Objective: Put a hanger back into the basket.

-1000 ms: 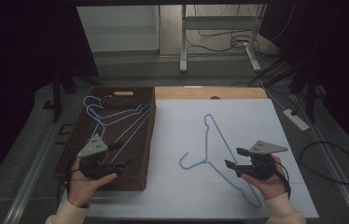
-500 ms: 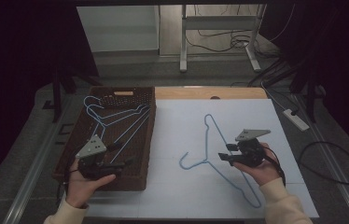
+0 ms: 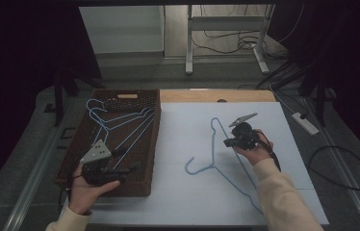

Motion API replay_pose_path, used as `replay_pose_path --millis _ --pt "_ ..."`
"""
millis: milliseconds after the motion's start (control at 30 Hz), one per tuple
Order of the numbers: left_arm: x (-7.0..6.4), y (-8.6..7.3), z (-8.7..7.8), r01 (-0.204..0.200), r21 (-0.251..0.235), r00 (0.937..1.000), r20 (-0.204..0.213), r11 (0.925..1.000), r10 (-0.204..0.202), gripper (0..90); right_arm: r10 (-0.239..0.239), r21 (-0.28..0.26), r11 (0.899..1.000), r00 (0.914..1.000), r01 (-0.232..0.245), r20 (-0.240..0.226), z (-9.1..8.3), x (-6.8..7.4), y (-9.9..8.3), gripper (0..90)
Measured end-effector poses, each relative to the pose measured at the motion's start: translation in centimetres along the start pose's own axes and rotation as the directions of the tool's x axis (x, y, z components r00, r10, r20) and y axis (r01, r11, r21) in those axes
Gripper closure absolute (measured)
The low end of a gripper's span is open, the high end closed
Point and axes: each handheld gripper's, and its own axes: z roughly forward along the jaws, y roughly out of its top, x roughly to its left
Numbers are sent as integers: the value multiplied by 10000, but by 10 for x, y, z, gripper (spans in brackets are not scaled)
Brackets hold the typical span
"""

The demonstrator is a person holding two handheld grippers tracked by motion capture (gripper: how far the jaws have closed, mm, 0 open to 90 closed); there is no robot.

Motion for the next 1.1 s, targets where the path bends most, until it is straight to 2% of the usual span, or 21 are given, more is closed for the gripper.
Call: replay_pose_path --millis 167,267,433,533,700,867,1100 --pt "0 0 -1 37 -8 10000 2 10000 -37 276 287 301 9991 9990 -297 333 23 -11 3 900" --pt "-1 0 -1 17 -11 10000 76 10000 -17 275 371 470 9981 9961 -410 804 33 -14 2 900" --pt "-1 1 0 -22 19 10000 61 10000 21 274 533 606 9963 9903 -615 1281 38 -21 -1 900" --pt "-2 0 0 -9 43 10000 52 10000 9 275 886 439 9946 9896 -940 1135 39 -26 -5 900" --pt "-4 1 2 -82 77 9999 84 9999 82 275 876 507 9940 9838 -966 1561 37 -30 -7 900" --pt "-4 0 2 -75 133 10000 -10 9999 75 276 1314 433 9889 9735 -1418 1874 32 -42 -13 900" --pt "-3 -1 1 5 115 10000 -52 9999 -4 276 2030 418 9749 9496 -2189 2388 20 -59 -27 900"
